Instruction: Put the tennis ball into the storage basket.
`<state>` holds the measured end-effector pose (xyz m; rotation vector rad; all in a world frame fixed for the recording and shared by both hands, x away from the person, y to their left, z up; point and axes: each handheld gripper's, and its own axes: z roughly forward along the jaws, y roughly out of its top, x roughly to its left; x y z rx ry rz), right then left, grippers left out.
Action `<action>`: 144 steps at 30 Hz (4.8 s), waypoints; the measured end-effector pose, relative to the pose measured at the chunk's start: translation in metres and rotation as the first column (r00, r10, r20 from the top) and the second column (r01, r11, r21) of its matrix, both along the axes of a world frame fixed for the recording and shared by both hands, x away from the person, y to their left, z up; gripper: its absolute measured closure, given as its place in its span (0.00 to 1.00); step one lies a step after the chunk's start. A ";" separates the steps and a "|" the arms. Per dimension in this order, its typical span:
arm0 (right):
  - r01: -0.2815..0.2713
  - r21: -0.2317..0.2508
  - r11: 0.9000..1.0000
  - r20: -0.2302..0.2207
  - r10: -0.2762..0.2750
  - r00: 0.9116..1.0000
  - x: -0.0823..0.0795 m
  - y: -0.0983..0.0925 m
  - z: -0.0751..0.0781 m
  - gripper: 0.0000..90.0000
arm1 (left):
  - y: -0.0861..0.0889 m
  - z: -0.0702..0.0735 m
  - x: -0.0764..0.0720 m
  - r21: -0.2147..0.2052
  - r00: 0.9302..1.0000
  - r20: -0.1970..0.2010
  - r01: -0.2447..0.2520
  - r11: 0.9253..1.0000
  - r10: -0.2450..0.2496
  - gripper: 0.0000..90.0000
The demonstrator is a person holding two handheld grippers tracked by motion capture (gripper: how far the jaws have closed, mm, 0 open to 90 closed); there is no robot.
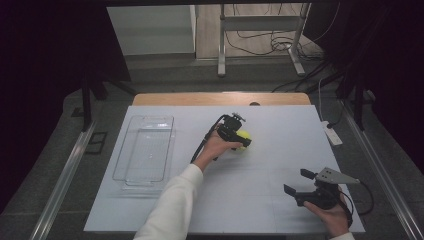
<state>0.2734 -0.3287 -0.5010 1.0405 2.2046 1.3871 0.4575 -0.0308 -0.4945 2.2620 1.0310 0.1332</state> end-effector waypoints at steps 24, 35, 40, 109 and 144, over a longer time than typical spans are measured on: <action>0.002 0.004 1.000 0.003 -0.002 1.000 0.000 0.000 0.000 0.10 | -0.004 0.000 0.000 0.021 1.000 0.015 0.003 1.000 -0.003 0.30; 0.009 0.005 1.000 0.009 -0.009 1.000 0.000 -0.001 0.001 0.10 | -0.005 0.001 -0.002 0.039 0.999 0.044 0.011 0.999 -0.013 0.31; 0.011 0.011 1.000 0.010 -0.012 1.000 0.000 -0.002 0.001 0.10 | -0.002 0.006 -0.004 0.017 0.998 0.057 0.016 1.000 -0.017 0.31; 0.021 -0.002 1.000 0.010 -0.021 1.000 0.000 0.000 0.001 0.10 | 0.072 0.077 -0.055 -0.145 0.973 0.230 0.022 0.989 0.012 0.31; 0.019 -0.004 1.000 0.011 -0.019 1.000 0.000 0.001 0.000 0.10 | 0.104 0.094 -0.069 -0.184 0.954 0.290 -0.021 0.983 0.075 0.31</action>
